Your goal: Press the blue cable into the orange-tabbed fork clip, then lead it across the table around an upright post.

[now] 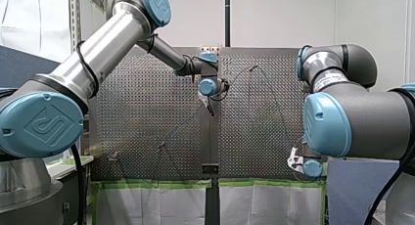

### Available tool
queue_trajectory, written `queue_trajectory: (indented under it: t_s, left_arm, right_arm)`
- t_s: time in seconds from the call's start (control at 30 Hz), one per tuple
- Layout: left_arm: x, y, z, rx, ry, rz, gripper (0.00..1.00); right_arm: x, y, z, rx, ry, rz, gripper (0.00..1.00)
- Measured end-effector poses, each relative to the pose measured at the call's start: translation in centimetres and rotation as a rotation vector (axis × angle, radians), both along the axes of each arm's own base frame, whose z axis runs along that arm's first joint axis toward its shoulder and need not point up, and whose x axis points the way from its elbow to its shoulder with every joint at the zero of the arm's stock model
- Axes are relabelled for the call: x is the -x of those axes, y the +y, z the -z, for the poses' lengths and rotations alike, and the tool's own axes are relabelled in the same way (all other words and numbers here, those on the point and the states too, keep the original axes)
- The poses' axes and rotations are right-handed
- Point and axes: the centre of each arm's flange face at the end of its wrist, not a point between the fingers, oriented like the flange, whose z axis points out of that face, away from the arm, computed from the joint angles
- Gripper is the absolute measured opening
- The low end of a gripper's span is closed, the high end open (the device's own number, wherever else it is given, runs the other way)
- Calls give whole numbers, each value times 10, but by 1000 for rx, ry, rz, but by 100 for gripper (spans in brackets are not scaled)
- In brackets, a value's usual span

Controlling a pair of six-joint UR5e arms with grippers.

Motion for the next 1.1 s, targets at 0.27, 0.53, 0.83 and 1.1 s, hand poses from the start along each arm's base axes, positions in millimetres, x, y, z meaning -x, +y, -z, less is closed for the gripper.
queue_trajectory:
  t_s: [0.27,0.53,0.83,1.1]
  left_arm:
    - [21,-10,9,-38,68,-27,99]
    - [35,-10,16,-100,129,-70,99]
    - [41,-2,24,-165,191,-98,99]
    - [35,5,24,-176,189,-112,99]
  right_arm:
    - [2,1,1,-27,6,2,0]
    - [2,2,2,-31,5,3,0]
    - [2,2,2,-37,6,2,0]
    - [3,2,3,-37,6,4,0]
